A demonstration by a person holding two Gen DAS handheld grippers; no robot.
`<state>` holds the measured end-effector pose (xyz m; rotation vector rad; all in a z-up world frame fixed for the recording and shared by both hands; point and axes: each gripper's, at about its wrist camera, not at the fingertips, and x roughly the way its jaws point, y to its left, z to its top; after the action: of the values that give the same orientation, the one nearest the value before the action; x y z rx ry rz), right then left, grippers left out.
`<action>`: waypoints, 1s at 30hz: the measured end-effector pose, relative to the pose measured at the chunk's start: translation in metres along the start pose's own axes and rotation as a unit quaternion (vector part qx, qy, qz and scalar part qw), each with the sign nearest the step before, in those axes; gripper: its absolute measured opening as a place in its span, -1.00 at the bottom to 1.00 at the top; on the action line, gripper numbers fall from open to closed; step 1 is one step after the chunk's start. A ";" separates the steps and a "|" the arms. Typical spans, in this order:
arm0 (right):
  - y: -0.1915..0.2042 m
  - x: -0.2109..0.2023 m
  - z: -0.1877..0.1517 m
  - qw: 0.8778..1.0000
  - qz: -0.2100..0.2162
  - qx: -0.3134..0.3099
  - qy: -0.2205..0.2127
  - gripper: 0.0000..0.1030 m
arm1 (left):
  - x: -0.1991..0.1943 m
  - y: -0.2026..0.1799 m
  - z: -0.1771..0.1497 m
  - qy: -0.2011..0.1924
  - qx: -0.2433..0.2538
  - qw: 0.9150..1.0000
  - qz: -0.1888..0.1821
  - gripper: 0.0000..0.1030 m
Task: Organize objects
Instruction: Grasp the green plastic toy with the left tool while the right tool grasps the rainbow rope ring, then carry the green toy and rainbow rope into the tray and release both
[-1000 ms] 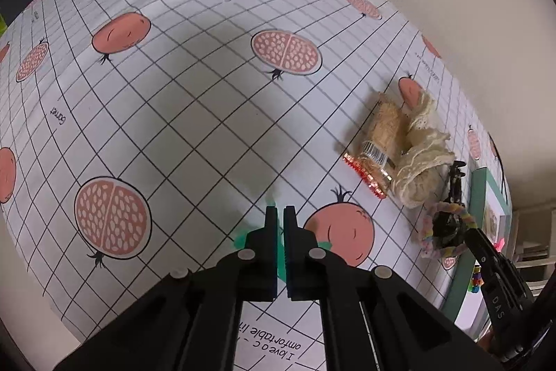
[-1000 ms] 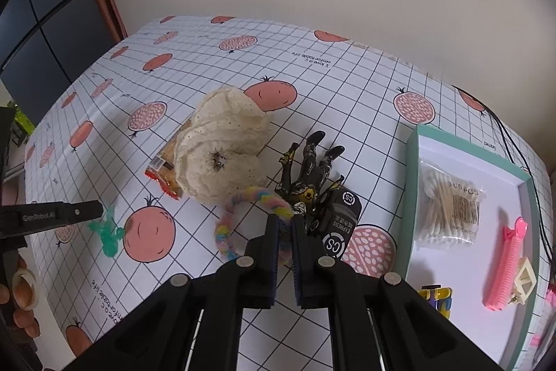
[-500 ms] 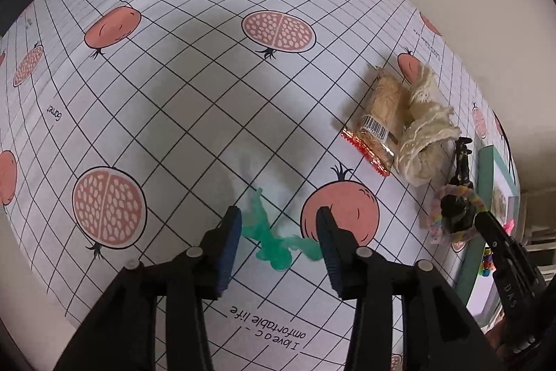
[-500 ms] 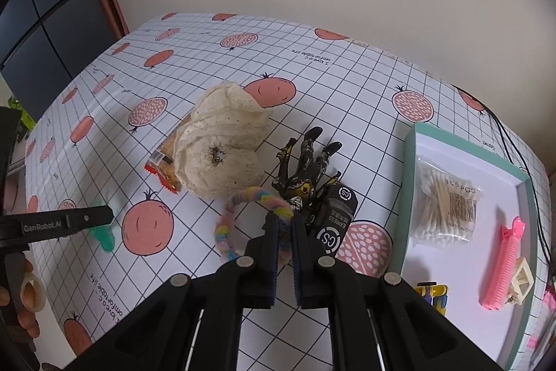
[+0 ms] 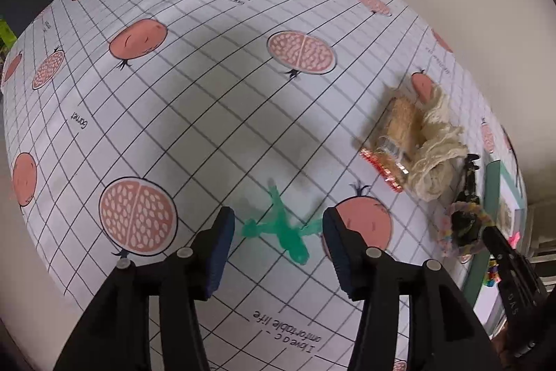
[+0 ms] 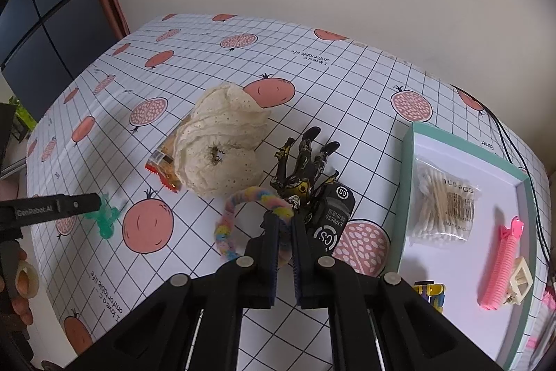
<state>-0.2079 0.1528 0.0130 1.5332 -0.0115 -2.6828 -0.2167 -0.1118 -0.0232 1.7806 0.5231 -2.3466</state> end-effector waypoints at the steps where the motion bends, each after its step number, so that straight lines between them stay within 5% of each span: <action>1: 0.000 0.000 0.000 1.000 0.000 0.000 0.000 -0.86 | 0.004 0.001 0.000 0.006 -0.002 1.000 0.001 0.04; 8: -0.001 0.000 0.000 1.000 0.000 0.002 0.000 -0.86 | 0.019 0.004 -0.003 0.021 -0.006 1.000 0.009 0.03; 11: -0.002 0.000 -0.001 1.000 0.000 0.003 0.000 -0.86 | 0.018 0.004 -0.003 0.019 -0.007 1.000 0.005 -0.22; 18: -0.006 -0.003 -0.001 1.000 0.004 0.008 -0.004 -0.86 | 0.014 0.004 0.000 0.005 -0.010 1.000 -0.007 -0.23; 30: -0.042 -0.034 -0.005 0.999 -0.010 0.036 -0.027 -0.86 | -0.029 -0.025 -0.010 -0.038 0.013 0.996 -0.083 -0.23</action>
<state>-0.1879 0.1968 0.0381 1.4863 -0.0956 -2.7670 -0.2073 -0.0880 0.0068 1.7117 0.6548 -2.5298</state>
